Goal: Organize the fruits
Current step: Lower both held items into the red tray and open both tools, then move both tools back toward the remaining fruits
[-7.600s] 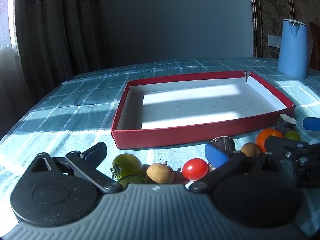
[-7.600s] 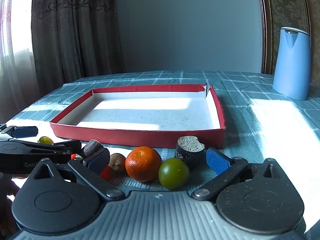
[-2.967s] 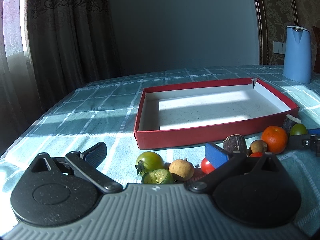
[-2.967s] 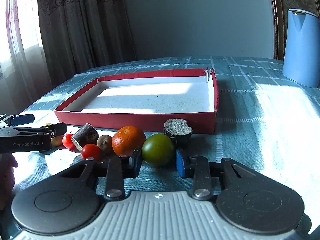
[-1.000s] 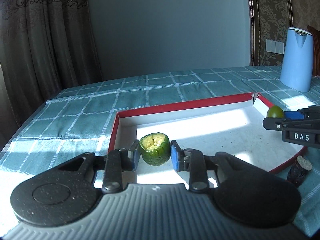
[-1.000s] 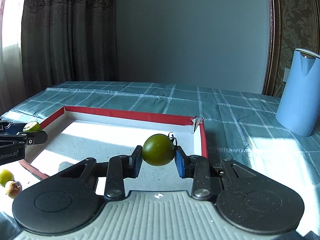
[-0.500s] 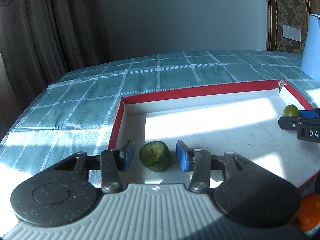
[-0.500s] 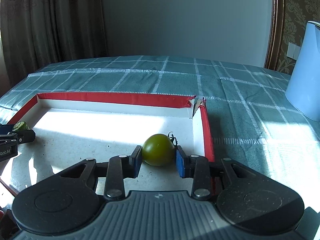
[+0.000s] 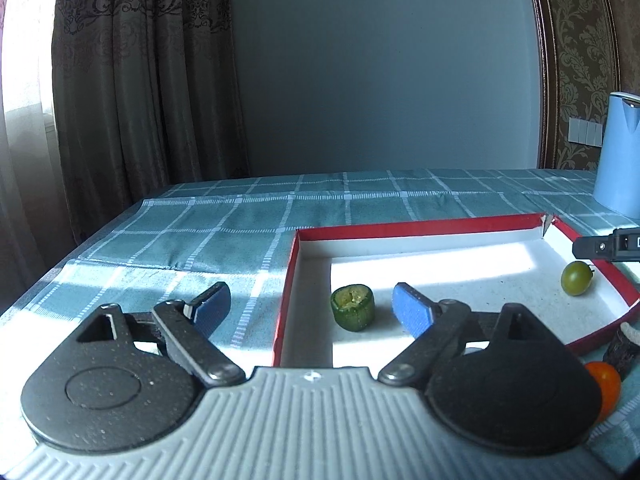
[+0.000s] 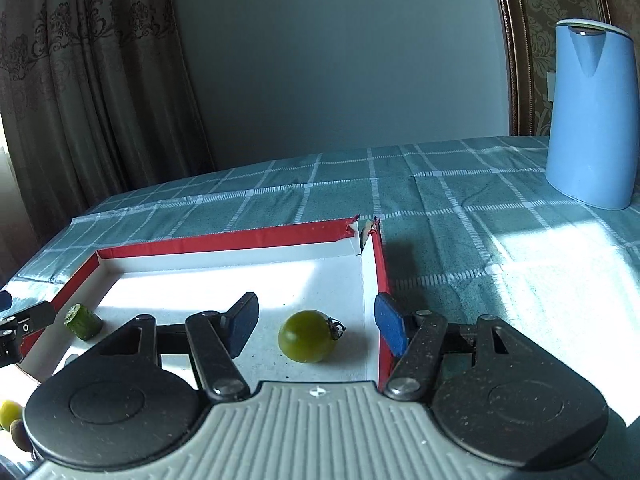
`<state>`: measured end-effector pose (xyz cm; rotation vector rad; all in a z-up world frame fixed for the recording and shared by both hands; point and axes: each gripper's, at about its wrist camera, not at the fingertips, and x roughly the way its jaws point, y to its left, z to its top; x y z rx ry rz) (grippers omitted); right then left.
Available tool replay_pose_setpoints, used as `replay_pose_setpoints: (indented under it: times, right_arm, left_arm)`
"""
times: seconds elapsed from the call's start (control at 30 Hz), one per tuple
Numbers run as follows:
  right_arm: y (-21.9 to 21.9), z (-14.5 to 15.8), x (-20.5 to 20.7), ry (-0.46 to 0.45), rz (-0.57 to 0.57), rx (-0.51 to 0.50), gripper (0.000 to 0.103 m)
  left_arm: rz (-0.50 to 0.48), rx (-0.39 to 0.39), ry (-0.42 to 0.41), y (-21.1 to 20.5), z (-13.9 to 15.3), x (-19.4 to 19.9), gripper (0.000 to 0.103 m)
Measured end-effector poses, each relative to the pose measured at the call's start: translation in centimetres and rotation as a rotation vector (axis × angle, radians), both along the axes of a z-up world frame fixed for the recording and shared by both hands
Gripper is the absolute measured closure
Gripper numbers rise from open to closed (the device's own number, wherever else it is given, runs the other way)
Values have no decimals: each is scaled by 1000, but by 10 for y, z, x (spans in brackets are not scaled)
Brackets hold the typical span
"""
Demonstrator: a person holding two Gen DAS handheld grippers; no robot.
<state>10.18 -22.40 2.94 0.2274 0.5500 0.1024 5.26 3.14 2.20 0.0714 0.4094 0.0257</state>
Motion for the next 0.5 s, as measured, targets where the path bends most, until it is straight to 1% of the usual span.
replay_pose_setpoints:
  times: [0.07, 0.17, 0.2, 0.27, 0.3, 0.37, 0.4, 0.43, 0.5]
  right_arm:
    - [-5, 3, -11, -27, -21, 28, 39]
    - [-7, 4, -26, -52, -33, 1, 39]
    - [-8, 4, -32, -56, -38, -2, 39]
    - [-11, 3, -41, -61, -41, 19, 39]
    - [-13, 2, -45, -59, -43, 32, 39]
    - [-18, 0, -50, -54, -53, 48, 39]
    - [-20, -1, -52, -51, -59, 53, 39]
    - [-22, -1, -54, -51, -67, 59, 39]
    - [-26, -2, -54, -52, -87, 68, 39]
  left_arm:
    - [1, -4, 4, 7, -2, -18, 16]
    - [-37, -18, 0, 14, -6, -43, 15]
    - [-47, -5, -12, 14, -6, -51, 13]
    - [-27, 21, -35, 15, -8, -59, 10]
    - [-15, 15, -25, 18, -8, -58, 8]
    - [-5, -34, 22, 27, -9, -50, 9]
    - [12, -42, 40, 29, -10, -46, 9]
    - [43, -33, 63, 30, -13, -42, 10]
    - [51, -31, 110, 31, -16, -36, 10]
